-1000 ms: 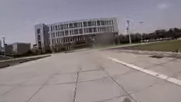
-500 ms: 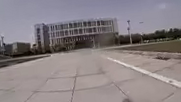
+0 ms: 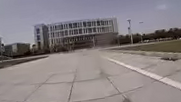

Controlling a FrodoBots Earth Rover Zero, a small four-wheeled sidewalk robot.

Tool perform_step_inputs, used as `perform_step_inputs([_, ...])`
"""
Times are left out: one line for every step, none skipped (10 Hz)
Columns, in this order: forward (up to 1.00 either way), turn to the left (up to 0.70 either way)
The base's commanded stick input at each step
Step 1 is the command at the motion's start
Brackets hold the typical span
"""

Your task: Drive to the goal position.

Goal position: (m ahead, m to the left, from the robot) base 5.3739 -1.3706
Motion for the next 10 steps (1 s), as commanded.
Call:
perform_step_inputs([0.7, 0.0])
perform_step_inputs([0.7, 0.0])
perform_step_inputs([0.7, 0.0])
perform_step_inputs([0.7, 0.0])
perform_step_inputs([0.7, 0.0])
perform_step_inputs([0.7, 0.0])
perform_step_inputs([0.7, 0.0])
perform_step_inputs([0.7, 0.0])
perform_step_inputs([0.7, 0.0])
perform_step_inputs([0.7, 0.0])
